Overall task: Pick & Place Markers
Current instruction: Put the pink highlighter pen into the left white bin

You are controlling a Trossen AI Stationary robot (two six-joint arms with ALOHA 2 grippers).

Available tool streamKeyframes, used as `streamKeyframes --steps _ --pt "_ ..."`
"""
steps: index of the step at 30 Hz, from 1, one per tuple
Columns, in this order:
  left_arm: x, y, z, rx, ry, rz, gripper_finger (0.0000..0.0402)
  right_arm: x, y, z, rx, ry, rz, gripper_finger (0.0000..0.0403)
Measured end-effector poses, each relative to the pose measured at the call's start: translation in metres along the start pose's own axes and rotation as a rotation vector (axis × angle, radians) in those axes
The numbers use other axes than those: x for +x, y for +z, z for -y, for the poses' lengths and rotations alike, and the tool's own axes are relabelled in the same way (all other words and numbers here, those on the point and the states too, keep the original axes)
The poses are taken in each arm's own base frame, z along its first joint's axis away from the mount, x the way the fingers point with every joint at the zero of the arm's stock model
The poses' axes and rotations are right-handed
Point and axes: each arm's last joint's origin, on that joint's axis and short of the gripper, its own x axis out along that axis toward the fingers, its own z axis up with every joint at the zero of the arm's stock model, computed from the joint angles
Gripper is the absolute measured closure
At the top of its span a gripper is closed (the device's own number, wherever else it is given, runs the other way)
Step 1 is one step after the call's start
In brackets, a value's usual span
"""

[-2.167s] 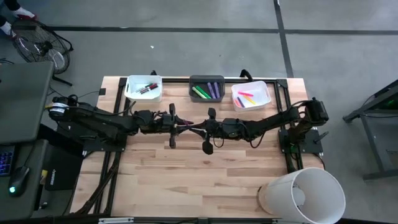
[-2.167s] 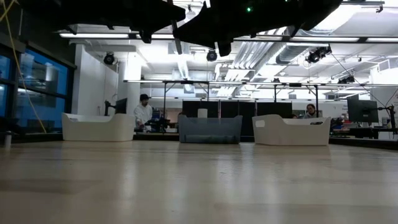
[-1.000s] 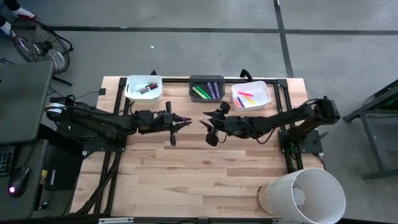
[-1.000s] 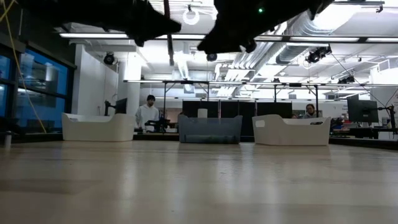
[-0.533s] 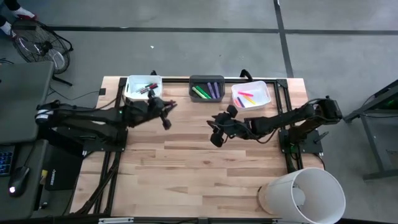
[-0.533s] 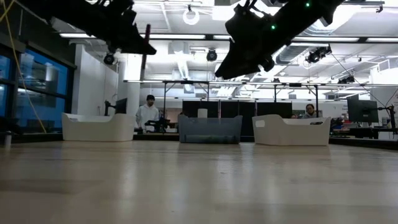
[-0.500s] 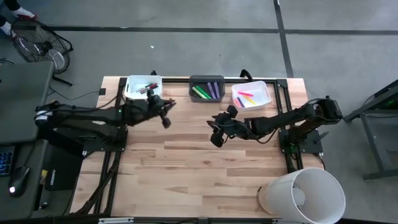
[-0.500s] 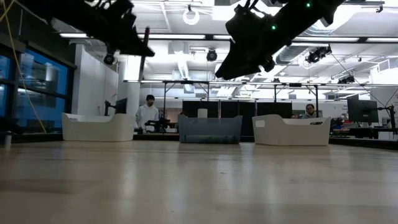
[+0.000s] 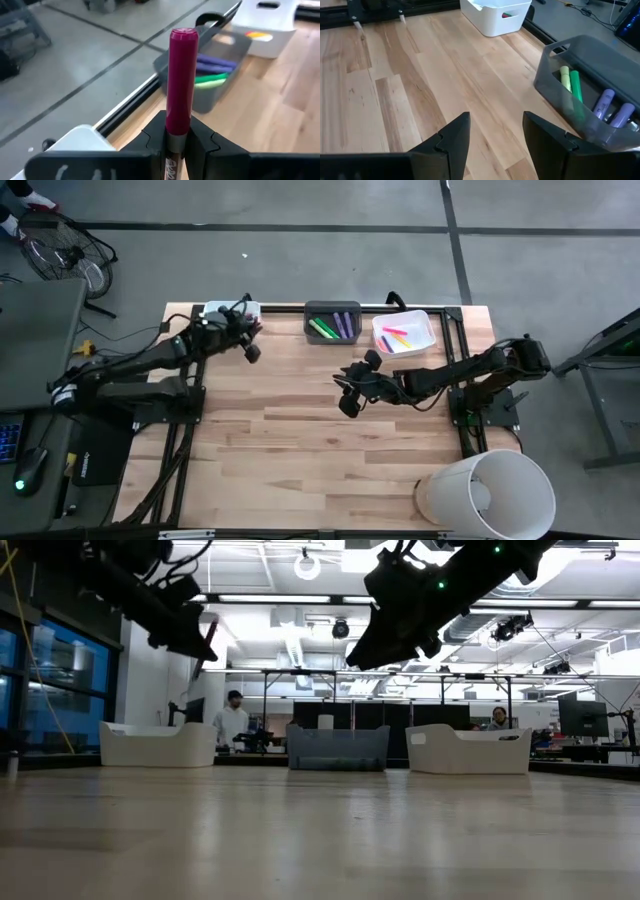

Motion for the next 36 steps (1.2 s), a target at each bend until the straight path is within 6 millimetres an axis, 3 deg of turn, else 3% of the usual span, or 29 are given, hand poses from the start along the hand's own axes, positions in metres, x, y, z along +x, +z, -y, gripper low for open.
streamKeyframes --steps 17,26,36 --pt "0.002 -0.012 -0.072 -0.141 0.140 -0.046 0.0364 0.000 0.000 -0.001 -0.001 0.004 -0.001 0.0232" --pt "0.006 -0.021 -0.087 -0.104 0.178 -0.111 0.0364 0.000 0.000 -0.001 0.022 0.004 -0.001 0.0232" --pt "0.027 -0.036 -0.090 -0.085 0.179 -0.234 0.0364 0.000 0.000 -0.001 0.049 0.004 0.001 0.0232"
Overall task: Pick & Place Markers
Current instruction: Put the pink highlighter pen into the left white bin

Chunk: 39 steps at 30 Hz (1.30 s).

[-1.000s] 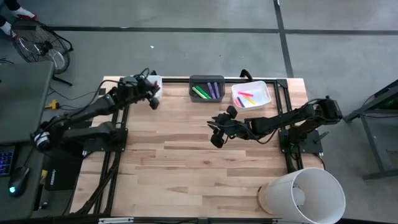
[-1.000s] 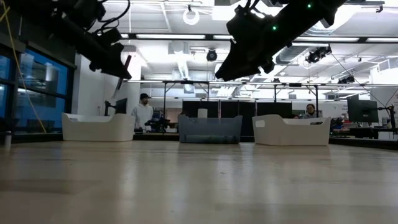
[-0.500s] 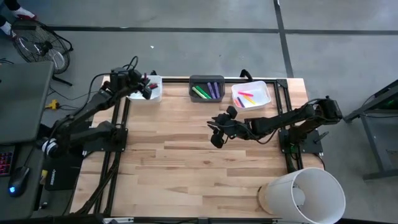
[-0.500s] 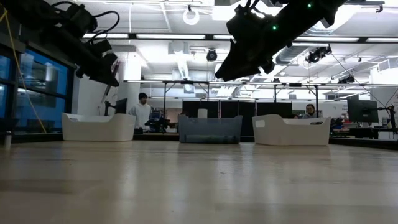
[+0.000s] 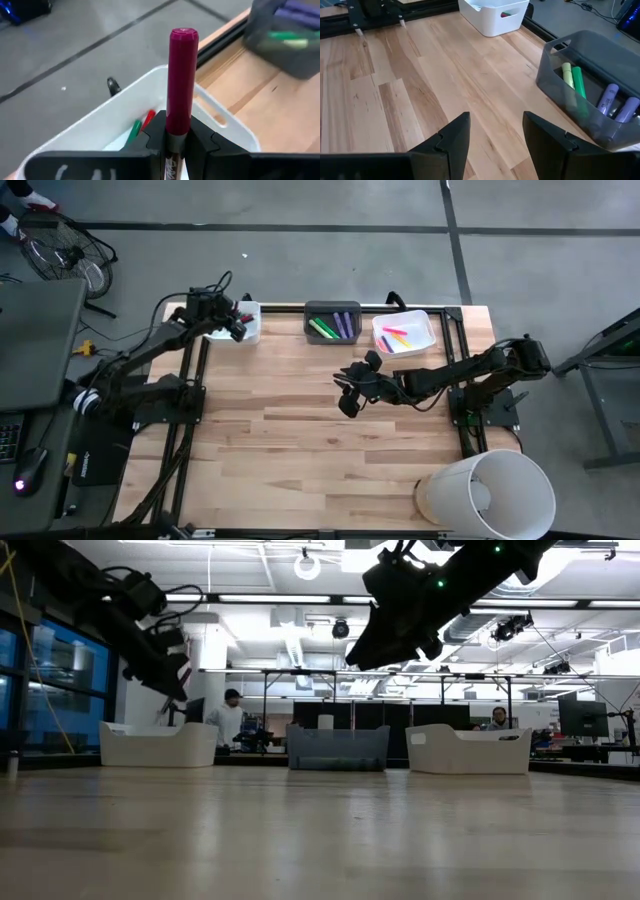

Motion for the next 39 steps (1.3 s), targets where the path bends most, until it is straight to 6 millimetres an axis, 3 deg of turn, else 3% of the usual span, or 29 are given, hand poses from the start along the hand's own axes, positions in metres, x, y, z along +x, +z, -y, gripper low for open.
streamKeyframes --steps 8,17,26,30,35,39 --pt "0.019 -0.011 -0.002 0.028 0.092 -0.121 0.0364 0.000 0.002 -0.001 0.011 0.006 0.017 0.0232" --pt "0.023 -0.013 -0.003 0.176 0.122 -0.155 0.0364 0.000 0.004 -0.001 0.022 0.011 0.034 0.0232" --pt "0.031 -0.015 0.023 0.493 0.155 -0.246 0.0364 0.000 0.004 -0.001 0.014 0.011 0.034 0.0232" --pt "0.039 -0.019 0.029 0.557 0.141 -0.332 0.0364 0.000 0.004 -0.001 0.014 0.011 0.034 0.0232" --pt "0.050 -0.009 0.028 0.581 0.106 -0.461 0.0364 0.000 0.003 -0.002 0.008 0.010 0.025 0.0232" --pt "0.053 0.011 0.027 0.586 0.049 -0.522 0.0364 0.000 0.001 -0.001 0.000 0.007 0.014 0.0232"
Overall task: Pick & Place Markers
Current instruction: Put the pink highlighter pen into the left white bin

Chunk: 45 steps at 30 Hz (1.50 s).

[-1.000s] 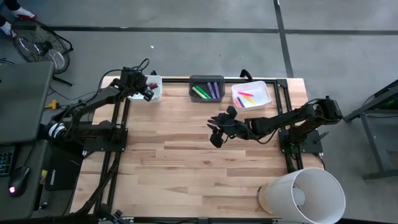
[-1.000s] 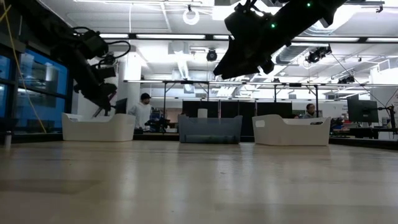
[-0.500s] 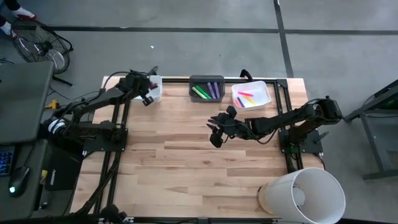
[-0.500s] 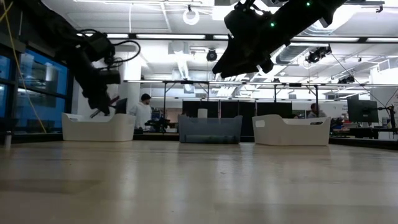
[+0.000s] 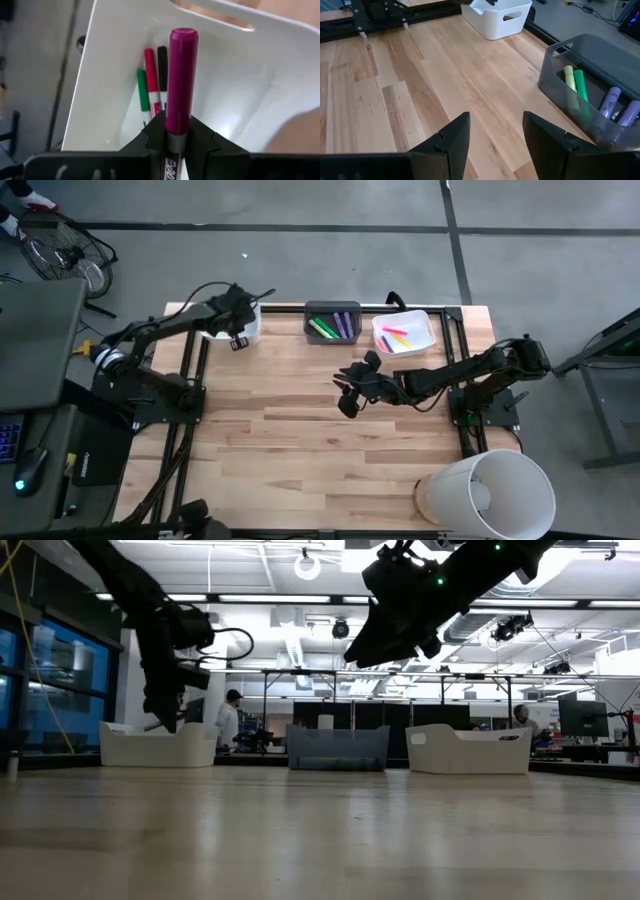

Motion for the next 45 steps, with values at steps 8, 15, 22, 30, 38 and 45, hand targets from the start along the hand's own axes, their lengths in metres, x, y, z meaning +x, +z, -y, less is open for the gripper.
streamKeyframes --steps 8,15,22,30,38,45 --pt "-0.005 0.029 -0.021 0.073 -0.128 -0.162 0.0364 0.000 -0.002 0.001 -0.011 -0.006 -0.017 0.0232" --pt "0.022 0.044 -0.026 0.181 -0.183 -0.322 0.0364 0.001 -0.017 0.004 -0.001 0.000 -0.050 0.0232" --pt "0.037 0.042 -0.034 0.173 -0.180 -0.360 0.0364 0.000 -0.024 0.001 0.014 0.054 -0.019 0.0232" --pt "0.036 0.042 -0.034 0.188 -0.213 -0.353 0.0364 -0.001 -0.022 -0.001 0.004 0.063 0.009 0.0232" --pt "0.036 0.042 -0.033 0.183 -0.237 -0.342 0.0364 -0.001 -0.019 -0.002 0.001 0.079 0.034 0.0232" --pt "0.036 0.042 -0.032 0.182 -0.242 -0.340 0.0359 -0.001 -0.019 -0.002 0.001 0.080 0.034 0.0232"
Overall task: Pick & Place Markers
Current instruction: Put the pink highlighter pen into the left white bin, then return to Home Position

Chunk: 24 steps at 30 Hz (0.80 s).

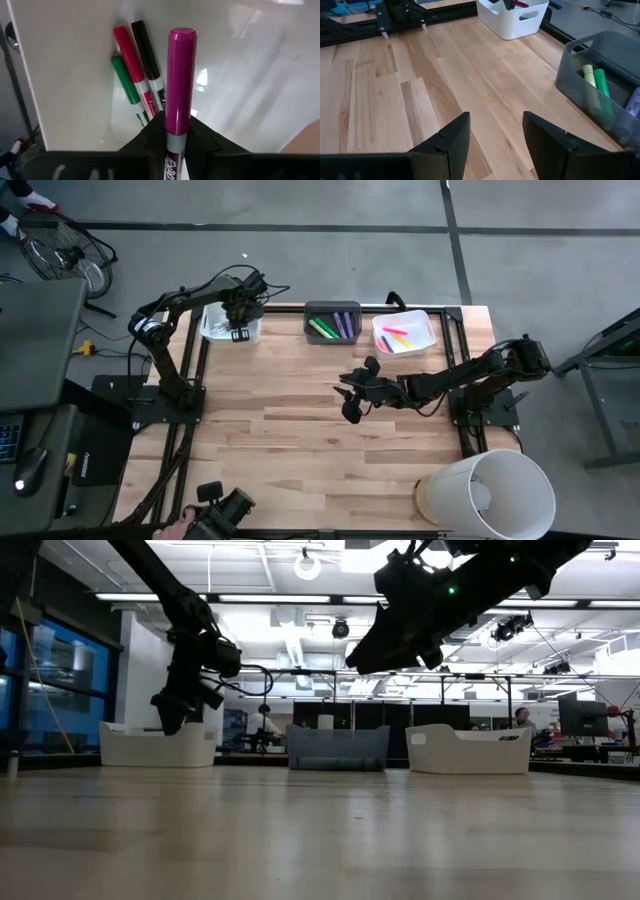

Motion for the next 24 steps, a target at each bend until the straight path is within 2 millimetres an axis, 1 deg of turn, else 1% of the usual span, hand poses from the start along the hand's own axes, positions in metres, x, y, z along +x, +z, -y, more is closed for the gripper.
streamKeyframes --steps 6,9,13,24 --pt "0.0000 0.0010 0.0006 -0.001 -0.025 0.026 0.0313 0.0000 -0.0001 -0.0001 0.000 0.003 -0.002 0.0232" --pt "0.0000 0.0008 0.0004 -0.001 -0.018 0.020 0.0297 0.0000 -0.0001 -0.0003 0.000 0.010 -0.004 0.0232" --pt "0.0001 0.0005 0.0001 -0.015 -0.007 0.010 0.0291 0.0000 -0.0002 -0.0003 0.000 0.011 -0.004 0.0232" --pt "-0.0002 0.0000 0.0005 -0.073 -0.010 0.007 0.0290 -0.0001 -0.0006 -0.0002 -0.022 0.012 -0.009 0.0232"
